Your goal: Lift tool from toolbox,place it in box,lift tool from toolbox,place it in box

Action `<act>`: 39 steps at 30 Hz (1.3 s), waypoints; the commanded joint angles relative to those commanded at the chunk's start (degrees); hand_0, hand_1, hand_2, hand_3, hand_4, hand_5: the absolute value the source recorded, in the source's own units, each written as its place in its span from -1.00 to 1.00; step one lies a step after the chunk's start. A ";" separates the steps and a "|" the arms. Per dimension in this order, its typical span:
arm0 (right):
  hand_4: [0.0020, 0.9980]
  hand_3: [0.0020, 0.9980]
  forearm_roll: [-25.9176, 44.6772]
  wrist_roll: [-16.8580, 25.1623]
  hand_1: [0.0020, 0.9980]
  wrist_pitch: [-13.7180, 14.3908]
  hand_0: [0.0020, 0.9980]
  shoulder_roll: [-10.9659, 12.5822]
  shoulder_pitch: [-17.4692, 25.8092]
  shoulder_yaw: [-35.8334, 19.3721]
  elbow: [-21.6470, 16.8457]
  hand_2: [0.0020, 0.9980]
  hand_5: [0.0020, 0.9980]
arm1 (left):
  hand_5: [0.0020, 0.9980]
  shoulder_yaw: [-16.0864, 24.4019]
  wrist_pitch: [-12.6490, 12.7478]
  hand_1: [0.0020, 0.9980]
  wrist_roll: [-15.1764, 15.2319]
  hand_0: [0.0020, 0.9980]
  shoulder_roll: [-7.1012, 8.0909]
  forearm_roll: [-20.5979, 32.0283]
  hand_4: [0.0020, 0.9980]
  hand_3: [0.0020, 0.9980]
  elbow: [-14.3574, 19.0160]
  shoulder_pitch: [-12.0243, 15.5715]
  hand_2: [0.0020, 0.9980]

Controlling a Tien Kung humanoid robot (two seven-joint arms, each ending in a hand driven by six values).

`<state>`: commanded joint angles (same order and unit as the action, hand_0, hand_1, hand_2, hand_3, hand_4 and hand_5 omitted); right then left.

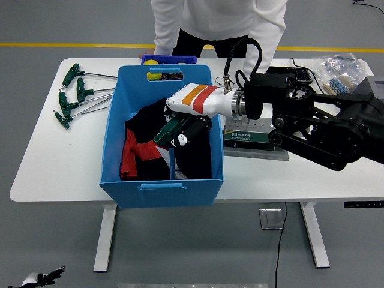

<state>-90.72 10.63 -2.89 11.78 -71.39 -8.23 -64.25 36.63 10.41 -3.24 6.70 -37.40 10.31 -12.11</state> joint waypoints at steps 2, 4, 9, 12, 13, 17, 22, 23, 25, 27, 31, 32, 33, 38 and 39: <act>0.98 0.12 -0.16 0.28 0.18 0.23 0.23 -0.03 -0.03 0.05 0.05 0.32 0.30 | 0.14 0.02 0.04 0.62 0.01 0.72 0.00 0.02 0.45 0.23 0.00 -0.08 0.59; 1.00 0.68 -0.24 0.48 0.50 0.56 0.60 -0.05 -0.08 0.07 0.11 0.65 0.33 | 0.14 -0.20 0.07 0.62 0.07 0.72 0.05 0.26 0.45 0.23 0.00 -0.18 0.59; 1.00 0.76 -0.66 0.55 0.61 1.05 0.71 -0.14 -0.28 -0.04 0.35 0.73 0.31 | 0.14 -0.12 0.13 0.62 0.10 0.72 0.07 0.23 0.45 0.23 0.00 -0.39 0.59; 1.00 0.76 -0.84 0.49 0.61 0.91 0.71 -0.14 -0.39 -0.08 0.54 0.73 0.31 | 0.14 -0.20 0.16 0.62 0.15 0.72 0.10 0.39 0.45 0.23 0.00 -0.46 0.59; 1.00 0.76 -0.85 0.49 0.61 0.92 0.71 -0.14 -0.41 -0.08 0.62 0.73 0.31 | 0.14 -0.17 0.18 0.62 0.17 0.72 0.10 0.41 0.45 0.23 0.00 -0.48 0.59; 1.00 0.76 -0.95 0.57 0.63 1.09 0.73 -0.16 -0.43 -0.06 0.71 0.74 0.31 | 0.14 -0.27 0.20 0.62 0.20 0.72 0.09 0.54 0.45 0.23 0.00 -0.54 0.59; 1.00 0.76 -1.59 0.41 0.65 1.35 0.77 0.02 -0.42 -0.32 0.66 0.74 0.30 | 0.14 -0.35 0.20 0.62 0.21 0.72 0.10 0.64 0.45 0.23 0.00 -0.59 0.59; 1.00 0.76 -1.61 0.37 0.65 1.57 0.77 0.12 -0.37 -0.62 0.71 0.74 0.30 | 0.14 -0.38 0.20 0.62 0.22 0.72 0.10 0.69 0.45 0.23 0.00 -0.59 0.59; 1.00 0.76 -1.69 0.25 0.65 1.96 0.77 0.34 -0.27 -1.35 0.95 0.74 0.30 | 0.14 -0.33 0.19 0.62 0.21 0.72 0.10 0.65 0.45 0.23 0.00 -0.56 0.59; 1.00 0.76 -2.15 0.16 0.65 2.06 0.77 0.68 -0.11 -2.54 1.38 0.74 0.31 | 0.14 -0.25 0.19 0.62 0.19 0.73 0.09 0.59 0.45 0.23 0.00 -0.54 0.59; 1.00 0.76 -2.62 -0.08 0.65 2.39 0.77 1.63 0.49 -5.25 2.52 0.74 0.31 | 0.14 -0.16 0.22 0.62 0.18 0.73 0.05 0.65 0.45 0.23 0.00 -0.47 0.59; 1.00 0.76 -2.62 -0.18 0.65 2.43 0.77 1.93 0.62 -5.81 2.83 0.74 0.31 | 0.14 -0.17 0.22 0.62 0.19 0.73 0.06 0.70 0.45 0.23 0.00 -0.45 0.59; 1.00 0.75 -2.57 -0.27 0.64 2.46 0.76 2.26 0.75 -6.31 3.15 0.73 0.30 | 0.14 -0.16 0.23 0.62 0.20 0.73 0.06 0.75 0.45 0.23 0.00 -0.42 0.59; 1.00 0.75 -2.47 -0.68 0.64 2.20 0.76 4.63 1.62 -8.15 4.28 0.73 0.30 | 0.14 0.50 0.19 0.62 0.03 0.73 -0.01 0.24 0.45 0.23 0.00 -0.19 0.59; 1.00 0.74 -2.52 -0.71 0.64 2.11 0.77 5.25 1.91 -8.41 4.35 0.72 0.30 | 0.14 0.62 0.17 0.62 0.00 0.73 -0.03 0.13 0.45 0.23 0.00 -0.14 0.59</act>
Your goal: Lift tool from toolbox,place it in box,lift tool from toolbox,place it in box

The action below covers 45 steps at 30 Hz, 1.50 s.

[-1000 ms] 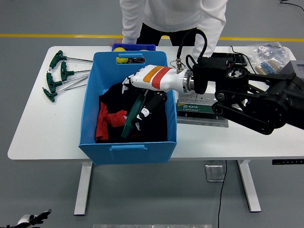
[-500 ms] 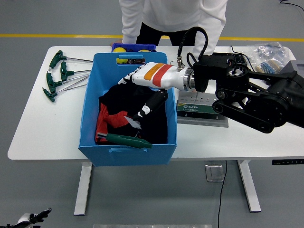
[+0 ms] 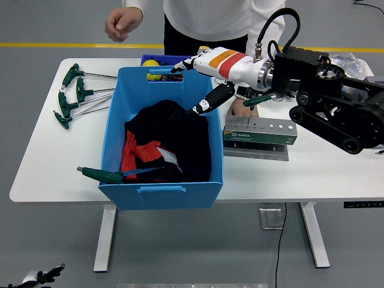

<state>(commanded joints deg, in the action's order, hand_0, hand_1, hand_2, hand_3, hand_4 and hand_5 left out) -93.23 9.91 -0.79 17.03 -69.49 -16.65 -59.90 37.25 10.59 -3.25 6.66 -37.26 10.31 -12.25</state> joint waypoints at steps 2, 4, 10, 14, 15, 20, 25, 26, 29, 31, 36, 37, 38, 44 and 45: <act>1.00 0.74 -0.02 -0.04 0.64 -0.11 0.77 0.70 0.43 -0.33 0.05 0.72 0.30 | 0.14 0.17 -0.02 0.62 -0.05 0.73 -0.04 -0.15 0.45 0.23 0.00 0.06 0.59; 1.00 0.74 -0.02 -0.08 0.64 -0.24 0.77 1.65 1.19 -0.96 0.10 0.72 0.30 | 0.14 0.28 -0.04 0.62 -0.10 0.73 -0.11 -0.27 0.45 0.23 0.00 0.13 0.59; 1.00 0.74 0.00 -0.29 0.63 -0.55 0.77 3.87 3.38 -2.96 0.59 0.71 0.30 | 0.14 0.61 -0.04 0.62 -0.14 0.73 -0.26 -0.50 0.45 0.23 0.00 0.28 0.59; 1.00 0.74 0.28 -0.42 0.62 -0.76 0.76 5.17 5.14 -4.56 1.10 0.71 0.30 | 0.14 0.75 -0.05 0.62 -0.19 0.73 -0.39 -0.65 0.45 0.23 0.00 0.44 0.59; 1.00 0.74 0.36 -0.44 0.62 -0.78 0.76 5.55 5.66 -5.03 1.15 0.71 0.30 | 0.14 0.74 -0.06 0.62 -0.20 0.73 -0.43 -0.67 0.45 0.23 0.00 0.47 0.59; 1.00 0.73 0.87 -0.52 0.61 -0.81 0.75 6.88 7.72 -6.71 1.25 0.69 0.31 | 0.14 0.59 -0.17 0.62 -0.25 0.74 -0.52 -0.58 0.44 0.23 0.00 0.66 0.59; 1.00 0.73 2.03 -1.07 0.60 -0.32 0.73 8.42 10.86 -9.73 1.34 0.69 0.31 | 0.13 0.13 -0.31 0.63 -0.25 0.74 -0.64 -0.35 0.44 0.23 0.00 0.82 0.59; 1.00 0.73 2.78 -1.36 0.60 0.06 0.73 8.76 11.58 -10.41 1.23 0.69 0.31 | 0.13 0.04 -0.32 0.63 -0.23 0.74 -0.66 -0.27 0.44 0.23 0.00 0.84 0.59; 1.00 0.73 4.76 -2.45 0.60 1.45 0.73 9.95 13.84 -12.38 0.38 0.69 0.31 | 0.13 -0.29 -0.37 0.63 -0.18 0.74 -0.73 0.13 0.44 0.23 0.00 0.99 0.59; 1.00 0.73 5.39 -2.90 0.58 2.05 0.65 10.50 14.80 -13.08 -0.16 0.69 0.31 | 0.14 -0.35 -0.40 0.62 -0.19 0.75 -0.77 0.18 0.44 0.23 0.00 1.08 0.58; 1.00 0.72 7.32 -4.01 0.58 3.79 0.64 11.77 17.18 -14.19 -1.36 0.69 0.31 | 0.13 -0.93 -0.68 0.62 -0.24 0.75 -0.89 0.40 0.44 0.22 0.00 1.19 0.58; 1.00 0.72 7.54 -4.12 0.58 4.10 0.64 11.93 17.53 -14.29 -1.53 0.69 0.31 | 0.13 -1.11 -0.74 0.62 -0.22 0.75 -0.90 0.51 0.44 0.22 0.00 1.19 0.58; 1.00 0.72 7.60 -4.16 0.58 4.29 0.64 12.04 17.74 -14.29 -1.64 0.69 0.31 | 0.13 -1.14 -0.79 0.62 -0.25 0.75 -0.92 0.46 0.44 0.22 0.00 1.17 0.58; 1.00 0.72 4.67 -3.81 0.58 5.58 0.67 12.06 17.31 -12.90 -1.41 0.69 0.31 | 0.14 -1.65 -0.90 0.62 -0.18 0.76 -1.00 1.02 0.44 0.22 0.00 0.97 0.58; 1.00 0.72 3.98 -3.70 0.58 5.71 0.67 11.90 16.99 -12.54 -1.20 0.69 0.31 | 0.14 -1.74 -0.91 0.62 -0.16 0.76 -1.01 1.13 0.44 0.22 0.00 0.94 0.58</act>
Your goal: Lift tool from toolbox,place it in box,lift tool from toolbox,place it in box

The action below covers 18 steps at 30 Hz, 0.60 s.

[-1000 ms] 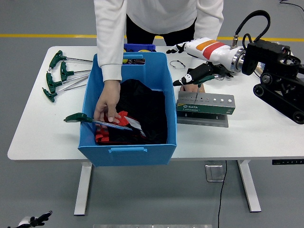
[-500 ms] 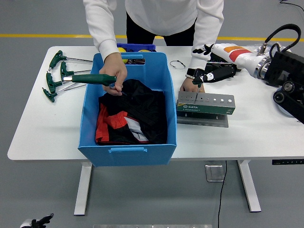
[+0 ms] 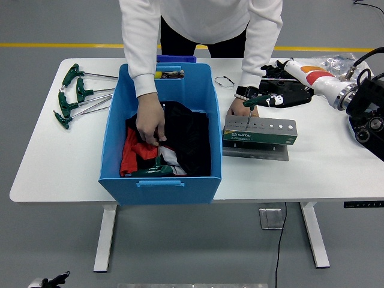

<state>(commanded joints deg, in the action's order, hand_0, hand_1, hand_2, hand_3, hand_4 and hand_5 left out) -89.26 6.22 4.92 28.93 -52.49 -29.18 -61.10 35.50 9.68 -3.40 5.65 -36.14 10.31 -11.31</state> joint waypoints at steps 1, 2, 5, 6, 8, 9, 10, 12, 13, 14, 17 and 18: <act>1.00 0.72 -0.49 0.10 0.58 0.08 0.67 -0.14 -0.25 0.27 0.17 0.69 0.31 | 0.14 -0.06 -0.01 0.62 0.01 0.76 0.00 0.08 0.44 0.22 0.00 -0.03 0.58; 1.00 0.72 -1.65 0.38 0.58 0.24 0.67 -0.50 -1.01 1.12 0.61 0.69 0.31 | 0.14 -0.21 -0.02 0.62 0.03 0.76 0.00 0.25 0.44 0.22 0.00 -0.12 0.58; 1.00 0.72 -4.68 0.79 0.59 0.30 0.67 -1.32 -2.52 2.85 1.47 0.68 0.29 | 0.14 -0.63 -0.05 0.62 0.13 0.76 0.06 0.74 0.44 0.22 0.00 -0.29 0.58; 1.00 0.72 -6.07 0.91 0.59 0.18 0.67 -1.73 -3.15 3.53 1.87 0.68 0.29 | 0.14 -0.54 -0.02 0.62 0.14 0.76 0.07 0.73 0.44 0.22 0.00 -0.35 0.58; 1.00 0.72 -8.38 0.91 0.59 -0.19 0.67 -2.40 -4.00 4.31 2.43 0.68 0.29 | 0.14 -0.41 0.03 0.62 0.16 0.76 0.06 0.71 0.44 0.22 0.00 -0.44 0.58; 1.00 0.70 -9.82 0.94 0.58 -0.29 0.67 -2.95 -4.48 4.55 2.95 0.68 0.27 | 0.14 -0.48 0.05 0.61 0.22 0.75 0.08 0.84 0.44 0.22 0.00 -0.50 0.58; 1.00 0.70 -10.76 0.94 0.58 -0.37 0.67 -3.29 -4.79 4.68 3.33 0.68 0.27 | 0.14 -0.52 0.07 0.61 0.25 0.75 0.09 0.93 0.44 0.22 0.00 -0.53 0.58; 1.00 0.70 -12.48 0.84 0.58 -0.67 0.67 -3.99 -5.53 4.97 4.18 0.68 0.27 | 0.14 -0.55 0.11 0.61 0.36 0.75 0.15 1.09 0.44 0.22 0.00 -0.59 0.58; 1.00 0.70 -12.89 0.85 0.58 -0.89 0.67 -4.33 -6.00 5.27 4.64 0.68 0.27 | 0.14 -0.51 0.16 0.61 0.40 0.75 0.17 1.14 0.44 0.22 0.00 -0.60 0.58; 1.00 0.70 -13.08 0.88 0.58 -1.20 0.67 -4.70 -6.55 5.73 5.11 0.68 0.27 | 0.14 -0.41 0.20 0.61 0.43 0.75 0.18 1.12 0.44 0.22 0.00 -0.61 0.58; 1.00 0.64 -14.20 1.10 0.48 -2.86 0.67 -5.88 -8.50 7.54 6.39 0.56 0.24 | 0.14 -0.37 0.19 0.61 0.42 0.74 0.27 1.02 0.44 0.22 0.00 -0.74 0.57; 1.00 0.64 -14.51 1.13 0.48 -3.67 0.67 -6.33 -9.19 8.22 6.73 0.56 0.24 | 0.14 -0.39 0.17 0.61 0.39 0.74 0.30 0.94 0.44 0.22 0.00 -0.80 0.57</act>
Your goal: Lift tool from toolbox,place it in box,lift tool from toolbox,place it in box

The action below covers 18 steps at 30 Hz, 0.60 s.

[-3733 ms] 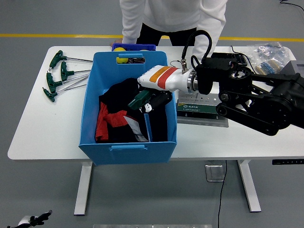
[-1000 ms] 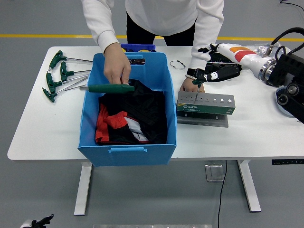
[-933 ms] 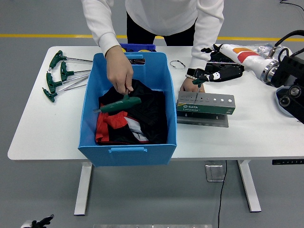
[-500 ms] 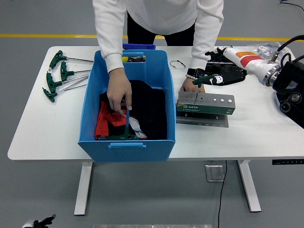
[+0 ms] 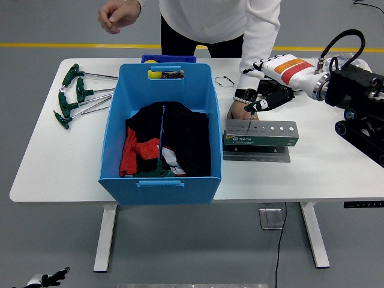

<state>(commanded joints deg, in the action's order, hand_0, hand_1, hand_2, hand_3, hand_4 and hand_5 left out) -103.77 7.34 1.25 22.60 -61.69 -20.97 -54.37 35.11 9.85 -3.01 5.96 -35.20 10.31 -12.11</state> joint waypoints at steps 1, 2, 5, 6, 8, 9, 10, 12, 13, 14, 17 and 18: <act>1.00 0.64 -0.29 -0.02 0.48 -0.99 0.67 -0.45 -0.64 0.58 0.25 0.56 0.24 | 0.14 0.00 -0.01 0.61 -0.03 0.74 0.02 -0.08 0.44 0.22 0.00 -0.06 0.57; 1.00 0.64 -0.47 -0.09 0.48 -1.89 0.67 -0.82 -1.12 1.02 0.37 0.56 0.24 | 0.14 0.01 -0.01 0.61 -0.05 0.74 0.04 -0.14 0.44 0.22 0.00 -0.11 0.57; 1.00 0.56 -0.99 -0.48 0.37 -6.15 0.71 -2.43 -3.15 2.99 0.29 0.44 0.16 | 0.13 0.19 0.05 0.61 -0.08 0.74 0.15 -0.31 0.44 0.22 0.00 -0.24 0.57; 1.00 0.56 -1.21 -0.62 0.37 -7.15 0.71 -2.81 -3.62 3.50 0.27 0.44 0.16 | 0.13 0.29 0.08 0.61 -0.08 0.74 0.18 -0.39 0.44 0.22 0.00 -0.27 0.57; 1.00 0.56 -1.50 -0.88 0.37 -8.84 0.71 -3.70 -4.61 4.68 0.51 0.44 0.16 | 0.13 0.48 0.12 0.61 -0.09 0.74 0.22 -0.62 0.44 0.22 0.00 -0.33 0.57; 1.00 0.42 -1.62 -1.03 0.28 -9.40 0.71 -4.27 -5.09 5.28 0.86 0.35 0.12 | 0.14 0.55 0.14 0.61 -0.10 0.74 0.25 -0.71 0.44 0.23 0.00 -0.38 0.57; 1.00 0.42 -1.83 -1.10 0.28 -9.70 0.71 -4.78 -5.46 5.74 1.27 0.35 0.12 | 0.14 0.53 0.17 0.61 -0.08 0.74 0.26 -0.68 0.44 0.23 0.00 -0.42 0.57; 1.00 0.42 -2.38 -1.15 0.28 -9.99 0.71 -5.82 -6.07 6.45 2.34 0.35 0.12 | 0.14 0.36 0.22 0.61 -0.04 0.74 0.30 -0.51 0.44 0.23 0.00 -0.53 0.57; 1.00 0.42 -2.62 -1.12 0.28 -10.04 0.71 -6.28 -6.30 6.70 2.88 0.35 0.12 | 0.14 0.13 0.24 0.61 0.04 0.74 0.33 -0.29 0.44 0.23 0.00 -0.59 0.57; 1.00 0.42 -2.82 -1.06 0.28 -10.04 0.71 -6.71 -6.50 6.92 3.45 0.35 0.12 | 0.14 -0.07 0.27 0.61 0.12 0.74 0.36 -0.10 0.44 0.23 0.00 -0.66 0.57; 1.00 0.33 -3.68 -0.83 0.25 -9.99 0.72 -8.09 -7.16 7.79 5.59 0.34 0.13 | 0.13 -0.33 0.41 0.61 0.29 0.74 0.43 0.21 0.44 0.23 0.00 -0.90 0.57; 1.00 0.33 -3.93 -0.71 0.25 -9.95 0.72 -8.40 -7.33 8.08 6.15 0.34 0.13 | 0.13 -0.43 0.44 0.61 0.34 0.74 0.45 0.33 0.44 0.23 0.00 -0.97 0.57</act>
<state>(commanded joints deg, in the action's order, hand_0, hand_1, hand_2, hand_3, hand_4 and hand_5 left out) -107.70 6.64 -8.71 14.20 -69.02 -12.89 -48.21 34.68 10.29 -2.67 6.40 -34.87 10.31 -13.07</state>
